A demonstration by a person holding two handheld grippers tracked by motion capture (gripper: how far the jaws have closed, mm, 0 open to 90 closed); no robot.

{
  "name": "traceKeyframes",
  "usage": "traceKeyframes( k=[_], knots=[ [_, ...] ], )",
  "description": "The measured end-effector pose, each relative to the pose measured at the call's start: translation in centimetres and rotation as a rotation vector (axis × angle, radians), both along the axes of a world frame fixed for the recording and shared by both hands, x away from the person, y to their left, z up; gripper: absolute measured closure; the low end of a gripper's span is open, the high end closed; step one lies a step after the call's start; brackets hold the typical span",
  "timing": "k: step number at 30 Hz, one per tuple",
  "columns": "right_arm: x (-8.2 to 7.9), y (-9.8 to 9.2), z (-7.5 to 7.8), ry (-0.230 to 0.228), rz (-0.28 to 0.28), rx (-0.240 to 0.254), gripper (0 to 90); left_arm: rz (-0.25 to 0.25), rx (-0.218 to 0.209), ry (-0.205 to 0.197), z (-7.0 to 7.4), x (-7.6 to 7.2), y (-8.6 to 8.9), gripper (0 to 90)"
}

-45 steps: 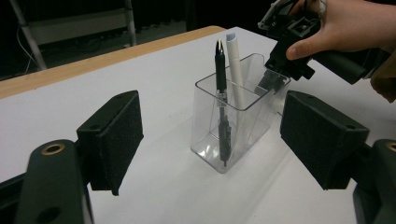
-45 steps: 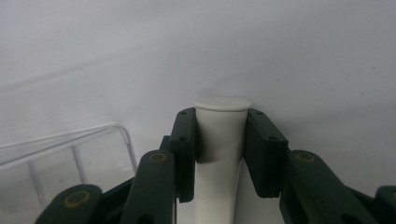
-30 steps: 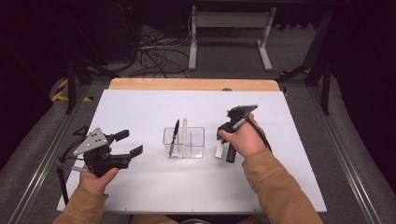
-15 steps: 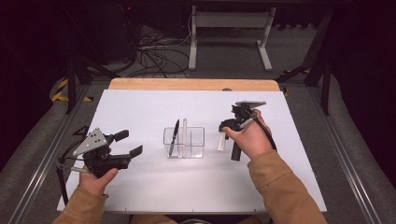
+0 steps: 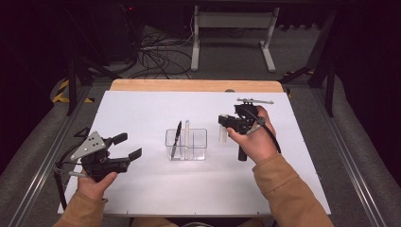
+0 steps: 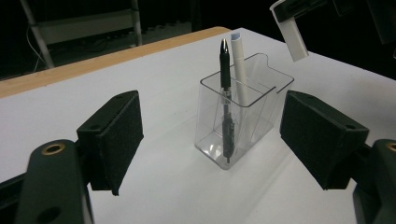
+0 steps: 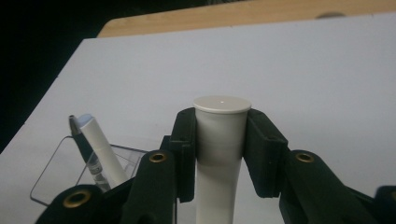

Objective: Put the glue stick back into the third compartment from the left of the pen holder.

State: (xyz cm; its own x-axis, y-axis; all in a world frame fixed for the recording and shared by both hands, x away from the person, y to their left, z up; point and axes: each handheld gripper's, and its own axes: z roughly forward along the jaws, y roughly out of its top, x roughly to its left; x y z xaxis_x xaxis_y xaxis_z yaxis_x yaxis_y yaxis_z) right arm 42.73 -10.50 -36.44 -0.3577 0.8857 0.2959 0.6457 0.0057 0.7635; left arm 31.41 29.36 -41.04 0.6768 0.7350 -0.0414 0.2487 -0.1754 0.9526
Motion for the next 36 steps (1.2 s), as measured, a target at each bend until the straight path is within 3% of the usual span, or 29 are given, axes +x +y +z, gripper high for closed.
traceKeyframes(
  k=[4, 8, 13, 19, 26, 28, 36],
  knots=[
    [-0.4, 0.3, 0.3, -0.081, 0.052, -0.038, 67.2, 0.000, 0.001, -0.001, 0.0, 0.0, 0.0, 21.9],
    [-1.0, 0.6, 0.6, -0.153, 0.097, -0.046, 67.3, 0.000, 0.001, 0.000, 0.0, 0.0, 0.0, 21.9],
    [-1.3, 0.8, 0.8, -0.202, 0.173, -0.055, 67.2, -0.001, 0.002, -0.001, 0.0, 0.0, 0.0, 21.9],
    [-1.8, 0.9, 0.9, -0.268, 0.258, 0.003, 67.2, 0.001, 0.002, -0.002, 0.0, 0.0, 0.0, 22.0],
    [-1.9, 0.7, 0.8, -0.331, 0.373, 0.028, 67.3, 0.000, 0.004, -0.002, 0.0, 0.0, 0.0, 22.0],
    [-1.9, 0.7, 0.6, -0.332, 0.396, 0.036, 67.3, 0.000, 0.002, -0.001, 0.0, 0.0, 0.0, 22.0],
    [-2.0, 1.1, 0.1, -0.407, 0.488, 0.067, 67.2, 0.000, 0.003, -0.001, 0.0, 0.0, 0.0, 22.0]
  ],
)
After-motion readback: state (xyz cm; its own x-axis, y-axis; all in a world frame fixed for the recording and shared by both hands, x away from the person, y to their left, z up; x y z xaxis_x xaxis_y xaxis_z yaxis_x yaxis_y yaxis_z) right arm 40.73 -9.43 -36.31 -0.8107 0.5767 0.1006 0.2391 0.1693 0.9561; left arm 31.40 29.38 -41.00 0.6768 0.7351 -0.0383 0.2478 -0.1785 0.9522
